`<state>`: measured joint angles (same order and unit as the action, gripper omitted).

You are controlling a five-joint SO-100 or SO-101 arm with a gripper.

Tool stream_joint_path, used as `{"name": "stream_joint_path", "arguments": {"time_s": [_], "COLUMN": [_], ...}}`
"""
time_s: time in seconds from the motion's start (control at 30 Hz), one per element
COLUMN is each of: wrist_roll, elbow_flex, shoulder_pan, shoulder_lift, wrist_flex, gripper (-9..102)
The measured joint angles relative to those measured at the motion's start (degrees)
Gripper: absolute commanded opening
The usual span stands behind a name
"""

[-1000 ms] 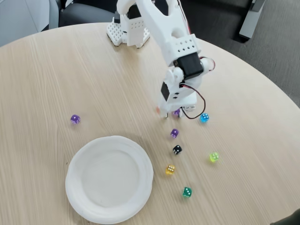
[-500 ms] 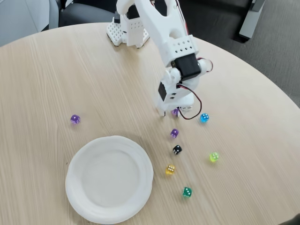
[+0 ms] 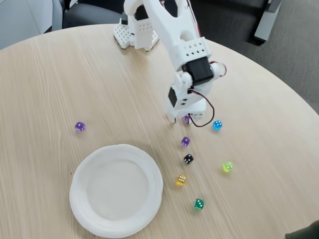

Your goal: Pick a purple dice and put it in the plate.

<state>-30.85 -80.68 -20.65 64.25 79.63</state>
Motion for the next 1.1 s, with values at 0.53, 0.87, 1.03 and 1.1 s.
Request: {"name": "stream_joint_path", "arguments": {"time_s": [0.53, 0.87, 1.03, 1.1], "wrist_roll": [-1.8, -1.1, -5.0, -5.9], "elbow_flex": [0.2, 0.2, 0.2, 0.2], "shoulder_pan": [0.4, 0.8, 0.2, -0.2], "shoulder_lift": [1.0, 1.1, 1.1, 1.1], "wrist_flex": [2.6, 3.3, 3.3, 3.3], "gripper": [15, 15, 15, 15]}}
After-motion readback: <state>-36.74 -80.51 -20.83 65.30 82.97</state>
